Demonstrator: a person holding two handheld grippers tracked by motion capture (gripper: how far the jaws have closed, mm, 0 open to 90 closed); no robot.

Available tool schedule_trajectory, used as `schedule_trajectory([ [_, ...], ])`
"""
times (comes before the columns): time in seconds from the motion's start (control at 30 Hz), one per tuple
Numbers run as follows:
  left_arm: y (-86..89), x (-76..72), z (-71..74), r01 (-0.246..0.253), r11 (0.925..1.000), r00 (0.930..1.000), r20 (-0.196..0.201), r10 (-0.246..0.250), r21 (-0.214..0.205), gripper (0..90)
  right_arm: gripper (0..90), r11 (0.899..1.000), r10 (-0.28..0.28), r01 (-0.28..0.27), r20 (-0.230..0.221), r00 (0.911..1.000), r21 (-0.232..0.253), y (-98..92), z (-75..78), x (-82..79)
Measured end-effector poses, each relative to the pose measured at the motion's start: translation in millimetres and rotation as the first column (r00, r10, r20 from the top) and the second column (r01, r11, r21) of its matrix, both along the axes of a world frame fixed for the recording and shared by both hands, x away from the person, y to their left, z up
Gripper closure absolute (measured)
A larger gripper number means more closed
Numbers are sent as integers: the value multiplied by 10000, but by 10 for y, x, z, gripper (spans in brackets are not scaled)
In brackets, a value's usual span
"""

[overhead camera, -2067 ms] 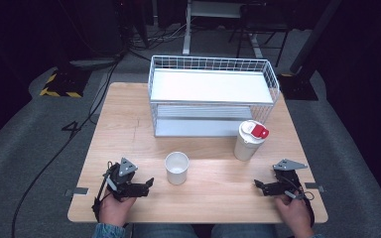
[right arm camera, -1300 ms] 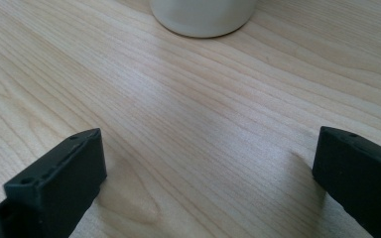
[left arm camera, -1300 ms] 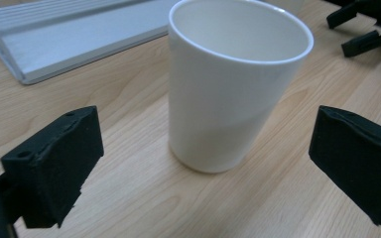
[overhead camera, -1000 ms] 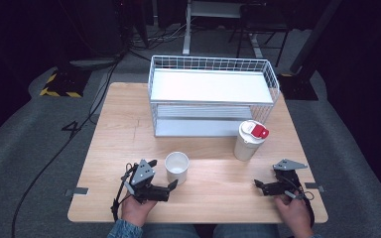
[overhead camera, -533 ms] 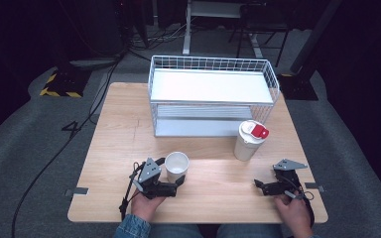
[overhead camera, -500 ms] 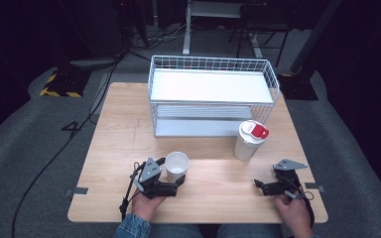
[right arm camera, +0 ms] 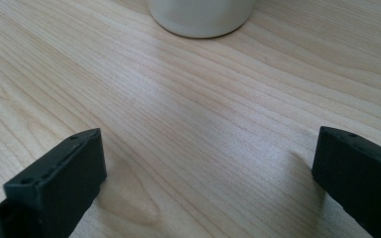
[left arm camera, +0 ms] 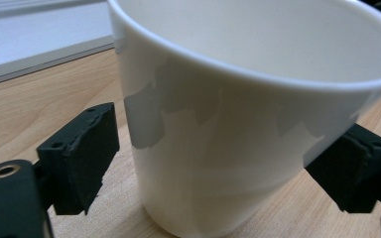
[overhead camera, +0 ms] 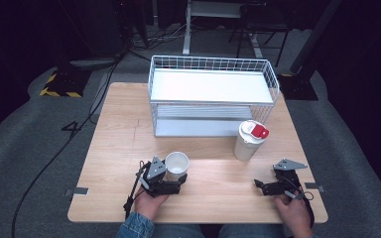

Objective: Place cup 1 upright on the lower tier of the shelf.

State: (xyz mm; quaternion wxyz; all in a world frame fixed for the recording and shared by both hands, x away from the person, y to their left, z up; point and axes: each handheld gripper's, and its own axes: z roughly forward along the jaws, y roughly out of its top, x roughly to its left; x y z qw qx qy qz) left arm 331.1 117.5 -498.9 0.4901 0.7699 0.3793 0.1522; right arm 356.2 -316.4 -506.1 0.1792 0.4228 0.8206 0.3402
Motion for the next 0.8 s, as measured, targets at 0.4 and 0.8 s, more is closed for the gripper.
schedule_trajectory([
  [0.4, -101, 43, -3, -30, 9935, 9992, -381, 74, 1138, 153, 4, 10000, -2, 2, 5, 10000, -7, 0, 0, 0],
  [0.8, -102, 36, -2, 65, 9926, 9994, -356, -22, 1210, 227, 4, 10000, 4, -4, 3, 10000, -12, 0, 0, 0],
])
